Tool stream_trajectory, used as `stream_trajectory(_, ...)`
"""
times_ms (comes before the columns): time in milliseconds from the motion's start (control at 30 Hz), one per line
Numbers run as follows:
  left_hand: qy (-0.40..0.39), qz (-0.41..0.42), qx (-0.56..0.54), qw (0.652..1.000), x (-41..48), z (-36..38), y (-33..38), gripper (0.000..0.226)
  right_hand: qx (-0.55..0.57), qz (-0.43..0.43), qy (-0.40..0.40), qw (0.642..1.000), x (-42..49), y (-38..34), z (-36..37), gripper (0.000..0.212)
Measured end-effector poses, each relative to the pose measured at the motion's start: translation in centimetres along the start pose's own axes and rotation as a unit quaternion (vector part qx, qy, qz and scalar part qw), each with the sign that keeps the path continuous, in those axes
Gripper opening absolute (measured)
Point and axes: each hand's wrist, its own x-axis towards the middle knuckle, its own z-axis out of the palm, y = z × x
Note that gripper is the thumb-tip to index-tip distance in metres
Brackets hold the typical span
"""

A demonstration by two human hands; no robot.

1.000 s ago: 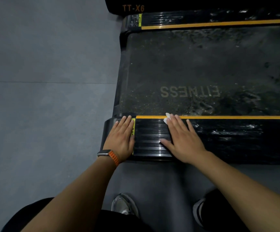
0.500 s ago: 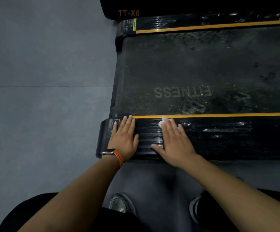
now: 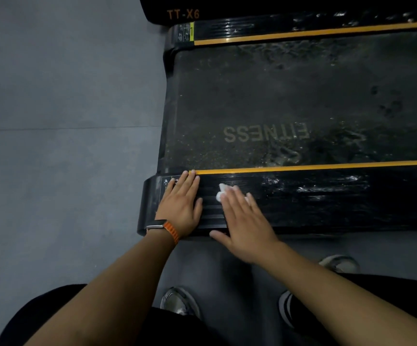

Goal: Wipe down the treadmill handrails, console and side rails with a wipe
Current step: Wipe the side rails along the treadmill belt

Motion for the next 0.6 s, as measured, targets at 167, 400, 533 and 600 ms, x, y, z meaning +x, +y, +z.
stream_trajectory(167, -0.002, -0.005, -0.013, 1.0, 0.0, -0.1, 0.0, 0.068, -0.047, -0.003, 0.023, 0.999, -2.9, 3.4, 0.5, 0.091)
stream_trajectory(400, 0.001, -0.003, -0.032, 0.999, 0.0, -0.1, -0.1, 0.07, -0.021, 0.018, 0.083, 0.996, -2.3, -0.4, 1.9, 0.092)
stream_trajectory(533, 0.003, -0.005, -0.039, 0.999, 0.0, -0.2, -0.1, 0.067, -0.083, -0.039, 0.103, 0.99, -4.1, -0.2, 2.6, 0.087)
stream_trajectory(600, 0.0, -0.006, -0.038, 0.999, 0.1, -0.2, 0.0, 0.066, -0.107, -0.03, 0.115, 0.987, -5.0, 1.4, 2.7, 0.084)
